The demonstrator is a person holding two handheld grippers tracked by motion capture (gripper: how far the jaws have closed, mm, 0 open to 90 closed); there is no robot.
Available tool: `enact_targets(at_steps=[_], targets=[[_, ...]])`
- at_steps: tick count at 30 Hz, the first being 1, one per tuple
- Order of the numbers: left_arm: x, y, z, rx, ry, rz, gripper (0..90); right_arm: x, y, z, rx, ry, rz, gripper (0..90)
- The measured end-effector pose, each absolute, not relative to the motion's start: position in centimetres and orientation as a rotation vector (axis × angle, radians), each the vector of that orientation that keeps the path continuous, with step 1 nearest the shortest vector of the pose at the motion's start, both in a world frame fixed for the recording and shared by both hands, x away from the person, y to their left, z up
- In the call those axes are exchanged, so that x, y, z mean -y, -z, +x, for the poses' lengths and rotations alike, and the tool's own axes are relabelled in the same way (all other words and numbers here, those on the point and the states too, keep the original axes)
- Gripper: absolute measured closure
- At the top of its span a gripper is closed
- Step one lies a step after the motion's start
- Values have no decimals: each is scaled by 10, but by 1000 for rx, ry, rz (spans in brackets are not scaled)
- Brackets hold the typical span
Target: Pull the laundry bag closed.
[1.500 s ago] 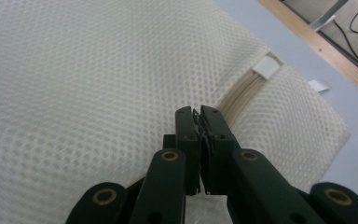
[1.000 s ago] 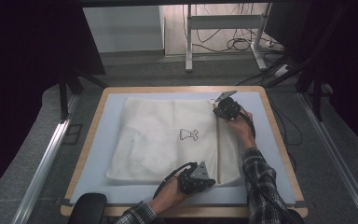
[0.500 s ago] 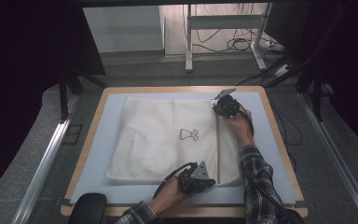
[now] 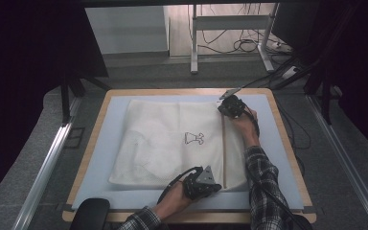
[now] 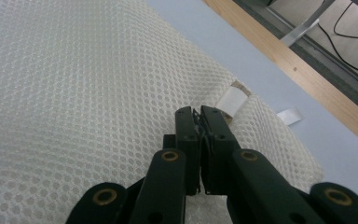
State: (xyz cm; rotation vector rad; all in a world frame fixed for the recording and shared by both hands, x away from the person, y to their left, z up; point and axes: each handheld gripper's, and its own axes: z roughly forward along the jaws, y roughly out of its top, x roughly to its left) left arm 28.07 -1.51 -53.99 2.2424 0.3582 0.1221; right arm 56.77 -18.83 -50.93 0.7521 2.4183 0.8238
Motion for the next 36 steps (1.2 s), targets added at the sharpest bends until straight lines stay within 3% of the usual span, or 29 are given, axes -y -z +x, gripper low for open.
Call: enact_targets(at_steps=[36], targets=[[15, 540, 281, -361, -117, 2240, 900, 179, 509, 598, -2402, -815, 905, 847]])
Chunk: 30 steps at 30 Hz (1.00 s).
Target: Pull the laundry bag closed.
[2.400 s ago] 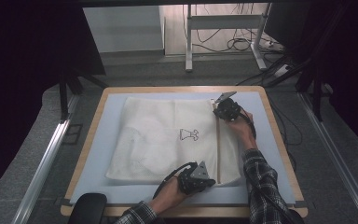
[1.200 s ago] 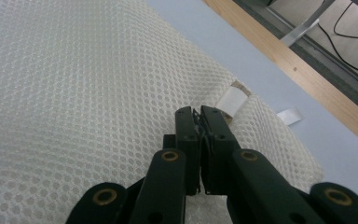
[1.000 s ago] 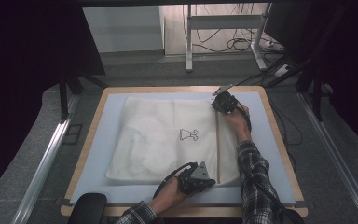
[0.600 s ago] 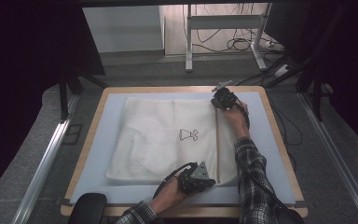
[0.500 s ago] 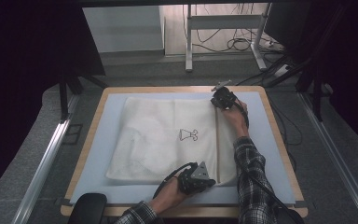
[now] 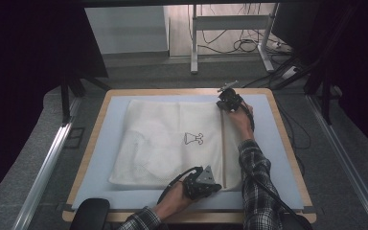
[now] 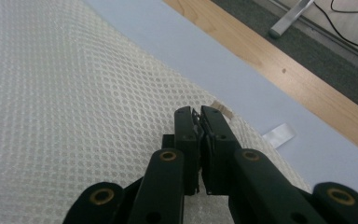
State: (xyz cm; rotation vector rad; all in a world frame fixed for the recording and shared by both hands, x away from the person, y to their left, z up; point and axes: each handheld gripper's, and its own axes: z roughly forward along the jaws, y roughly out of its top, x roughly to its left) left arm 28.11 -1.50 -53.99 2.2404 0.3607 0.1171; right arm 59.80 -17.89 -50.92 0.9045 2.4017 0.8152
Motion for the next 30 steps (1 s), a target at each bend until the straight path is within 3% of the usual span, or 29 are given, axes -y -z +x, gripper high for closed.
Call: enact_targets(at_steps=[8, 14, 30], targets=[[15, 540, 281, -371, -118, 2234, 898, 182, 504, 593, -2346, -840, 952, 747], [14, 540, 283, -430, -99, 2204, 797, 185, 500, 588, -2340, -872, 959, 673], [10, 535, 286, -480, -193, 2179, 461, 186, 500, 567, -2352, -929, 972, 475]])
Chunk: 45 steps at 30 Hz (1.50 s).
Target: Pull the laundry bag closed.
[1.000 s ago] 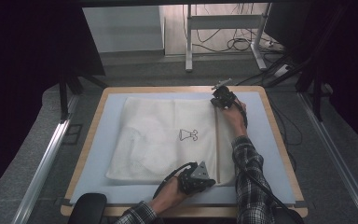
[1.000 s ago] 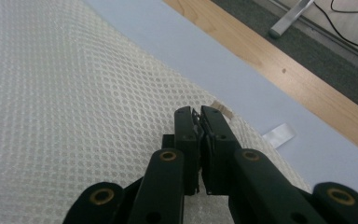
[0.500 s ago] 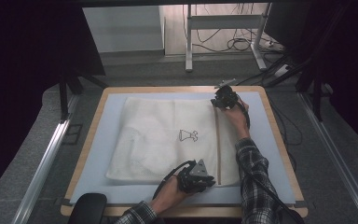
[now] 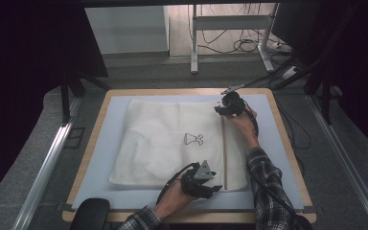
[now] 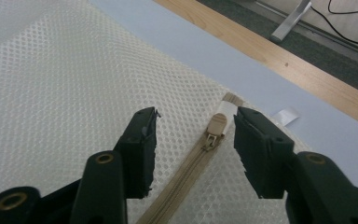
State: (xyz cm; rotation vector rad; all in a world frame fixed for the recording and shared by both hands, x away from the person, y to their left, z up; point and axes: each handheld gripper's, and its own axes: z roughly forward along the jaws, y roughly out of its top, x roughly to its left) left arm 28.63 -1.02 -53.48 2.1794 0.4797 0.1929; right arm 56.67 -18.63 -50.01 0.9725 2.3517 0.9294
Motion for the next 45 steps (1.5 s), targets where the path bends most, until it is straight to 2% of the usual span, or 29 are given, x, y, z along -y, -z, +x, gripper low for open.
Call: enact_targets(at_steps=[9, 15, 29, 34, 41, 45], targets=[[11, 533, 285, -481, -187, 2190, 283, 189, 496, 559, -2346, -962, 1015, 359], [11, 529, 283, -480, -171, 2182, 221, 191, 497, 553, -2363, -957, 1038, 271], [2, 522, 282, -456, -179, 2207, 107, 180, 490, 532, -2410, -1033, 1005, 100], [-1, 522, 282, -440, -195, 2229, 80, 181, 491, 527, -2440, -1061, 1041, 93], [-8, 524, 283, -424, -211, 2236, 51, 180, 487, 519, -2447, -1106, 1013, 7], [-10, 526, 283, -416, -211, 2241, 37, 180, 486, 514, -2441, -1077, 992, 0]])
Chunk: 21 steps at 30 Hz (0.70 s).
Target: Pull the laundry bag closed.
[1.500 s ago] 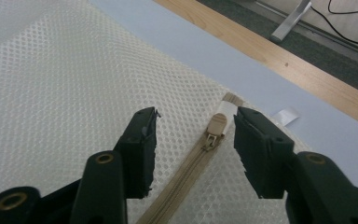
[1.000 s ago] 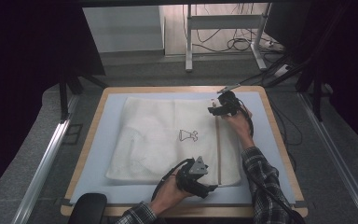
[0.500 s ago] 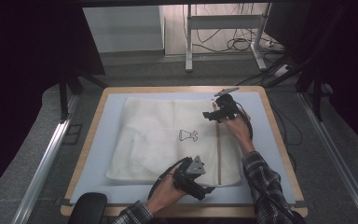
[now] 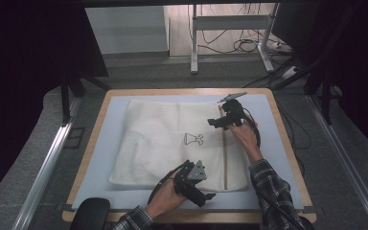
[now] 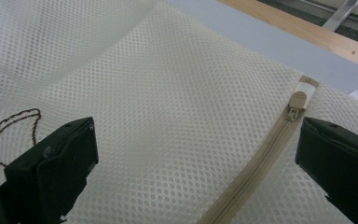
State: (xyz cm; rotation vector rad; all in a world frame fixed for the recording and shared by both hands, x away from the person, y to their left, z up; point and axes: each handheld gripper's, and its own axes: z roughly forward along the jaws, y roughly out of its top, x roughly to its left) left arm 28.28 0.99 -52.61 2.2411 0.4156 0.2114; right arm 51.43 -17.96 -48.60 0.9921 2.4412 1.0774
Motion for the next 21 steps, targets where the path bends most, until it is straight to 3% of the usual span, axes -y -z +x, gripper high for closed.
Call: enact_targets(at_steps=[21], targets=[[-29, 519, 281, -439, -136, 2185, 30, 183, 482, 477, -2390, -1067, 993, 0]])
